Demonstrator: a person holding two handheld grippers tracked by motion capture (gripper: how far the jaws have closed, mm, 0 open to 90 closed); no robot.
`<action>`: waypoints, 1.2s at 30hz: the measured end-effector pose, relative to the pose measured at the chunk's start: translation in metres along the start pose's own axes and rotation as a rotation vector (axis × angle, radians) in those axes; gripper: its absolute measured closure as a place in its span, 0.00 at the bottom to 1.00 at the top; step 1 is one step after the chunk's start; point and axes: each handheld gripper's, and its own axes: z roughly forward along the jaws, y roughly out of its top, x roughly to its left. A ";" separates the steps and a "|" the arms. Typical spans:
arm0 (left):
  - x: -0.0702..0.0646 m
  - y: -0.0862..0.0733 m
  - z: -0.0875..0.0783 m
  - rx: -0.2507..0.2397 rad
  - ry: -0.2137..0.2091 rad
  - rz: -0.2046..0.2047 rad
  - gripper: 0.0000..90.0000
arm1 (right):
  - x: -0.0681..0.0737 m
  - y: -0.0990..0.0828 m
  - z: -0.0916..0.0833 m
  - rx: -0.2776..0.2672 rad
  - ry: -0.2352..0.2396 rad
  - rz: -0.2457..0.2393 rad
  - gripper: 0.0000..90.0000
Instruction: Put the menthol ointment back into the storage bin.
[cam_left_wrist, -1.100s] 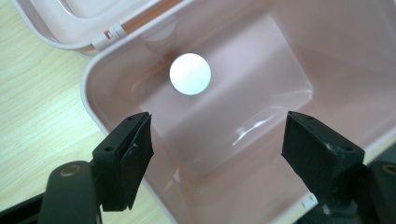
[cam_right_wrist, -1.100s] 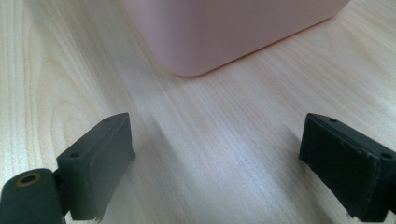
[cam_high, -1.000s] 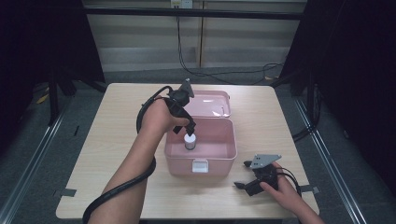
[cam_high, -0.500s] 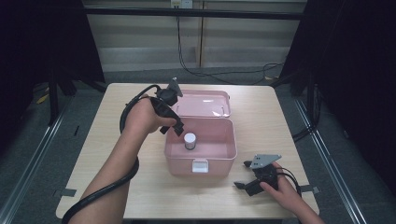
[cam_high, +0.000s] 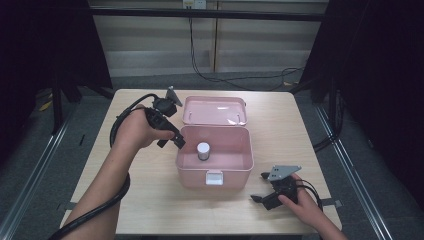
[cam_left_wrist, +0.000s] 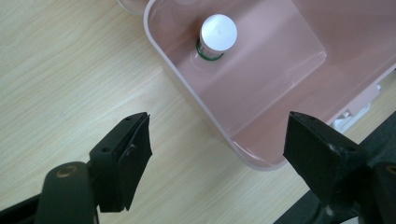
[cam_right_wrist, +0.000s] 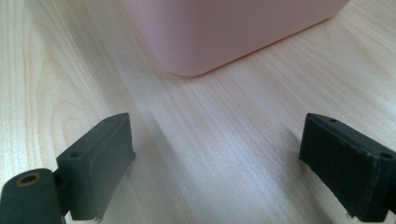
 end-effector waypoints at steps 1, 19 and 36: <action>0.001 -0.003 0.000 -0.004 -0.004 -0.002 0.25 | 0.000 0.000 0.000 0.000 0.000 0.000 0.10; 0.028 -0.050 0.013 -0.021 0.014 -0.039 0.25 | 0.000 0.000 0.000 -0.001 -0.001 0.001 0.10; 0.047 -0.098 0.074 -0.055 -0.034 -0.088 0.25 | 0.000 0.000 0.000 0.001 -0.002 0.001 0.10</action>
